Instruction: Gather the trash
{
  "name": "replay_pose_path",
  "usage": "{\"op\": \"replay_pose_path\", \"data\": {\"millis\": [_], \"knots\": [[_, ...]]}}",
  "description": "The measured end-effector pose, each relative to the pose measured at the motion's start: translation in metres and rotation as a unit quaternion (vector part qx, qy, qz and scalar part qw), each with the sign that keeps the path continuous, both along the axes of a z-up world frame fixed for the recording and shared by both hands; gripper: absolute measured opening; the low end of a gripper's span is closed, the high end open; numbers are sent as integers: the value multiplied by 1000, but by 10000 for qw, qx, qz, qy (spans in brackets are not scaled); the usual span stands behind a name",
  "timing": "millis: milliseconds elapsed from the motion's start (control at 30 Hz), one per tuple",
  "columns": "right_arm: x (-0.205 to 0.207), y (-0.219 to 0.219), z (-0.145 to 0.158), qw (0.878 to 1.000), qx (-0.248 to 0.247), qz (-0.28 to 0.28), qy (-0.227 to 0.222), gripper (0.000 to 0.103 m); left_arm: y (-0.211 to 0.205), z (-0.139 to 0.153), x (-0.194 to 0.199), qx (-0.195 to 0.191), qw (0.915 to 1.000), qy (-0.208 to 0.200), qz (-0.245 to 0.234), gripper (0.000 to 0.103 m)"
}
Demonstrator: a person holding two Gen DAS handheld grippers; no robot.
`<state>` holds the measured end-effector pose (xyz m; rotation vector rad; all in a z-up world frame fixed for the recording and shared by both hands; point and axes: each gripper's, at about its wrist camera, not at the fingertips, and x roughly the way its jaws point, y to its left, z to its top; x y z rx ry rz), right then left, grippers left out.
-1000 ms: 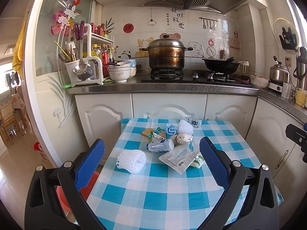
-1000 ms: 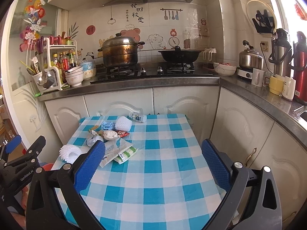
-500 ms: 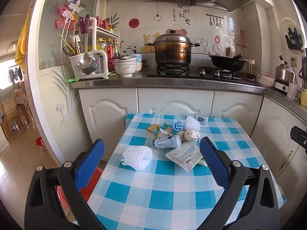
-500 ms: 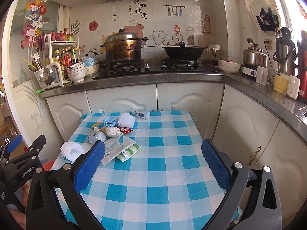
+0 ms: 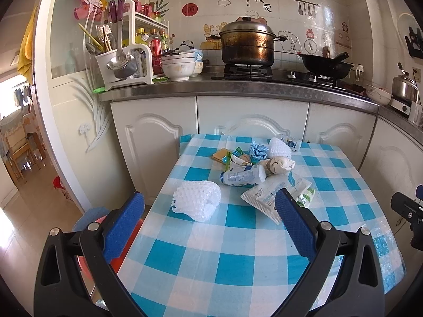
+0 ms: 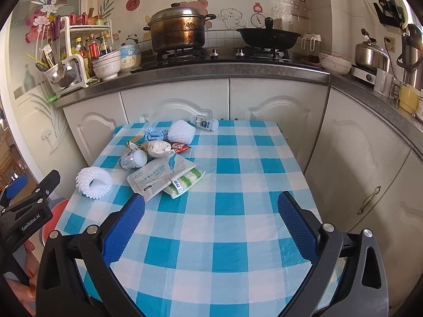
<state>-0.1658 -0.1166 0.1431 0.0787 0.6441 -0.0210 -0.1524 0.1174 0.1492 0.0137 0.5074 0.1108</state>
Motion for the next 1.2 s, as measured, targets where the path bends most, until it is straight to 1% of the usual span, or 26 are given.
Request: {"op": "replay_pose_path", "data": {"millis": [233, 400, 467, 567, 667, 733, 767, 833, 933, 967, 1000, 1067, 1100, 1200], "knots": [[18, 1, -22, 9995, 119, 72, 268, 99, 6, -18, 15, 31, 9996, 243, 109, 100], [33, -4, -42, 9972, 461, 251, 536, 99, 21, -33, 24, 15, 9993, 359, 74, 100], [38, -7, -50, 9958, 588, 290, 631, 99, 36, -39, 26, -217, 9992, 289, -187, 100], [45, -12, -62, 9935, 766, 318, 782, 99, 59, -48, 31, -613, 9964, 202, -544, 100], [52, -14, -71, 9912, 906, 350, 900, 99, 75, -55, 39, -854, 9929, 163, -812, 100], [56, -13, -76, 9901, 947, 397, 959, 99, 80, -61, 49, -946, 9903, 255, -983, 100], [58, -11, -79, 9896, 957, 433, 985, 99, 82, -64, 54, -989, 9892, 304, -1040, 100], [63, -8, -84, 9889, 961, 496, 1019, 99, 85, -72, 67, -1076, 9888, 465, -925, 100], [71, -3, -89, 9876, 992, 603, 1054, 99, 86, -83, 86, -1336, 9848, 675, -887, 100], [75, -2, -91, 9873, 1001, 639, 1051, 99, 85, -86, 91, -1350, 9843, 701, -900, 100], [79, 0, -92, 9869, 1023, 674, 1049, 99, 81, -89, 97, -1283, 9846, 749, -918, 100], [88, 1, -91, 9857, 1113, 746, 1026, 99, 72, -95, 110, -1036, 9865, 894, -900, 100], [94, 1, -91, 9848, 1183, 788, 1001, 99, 70, -98, 114, -992, 9864, 948, -905, 100], [114, 2, -89, 9829, 1351, 856, 915, 99, 69, -102, 123, -1038, 9851, 1021, -910, 98]]}}
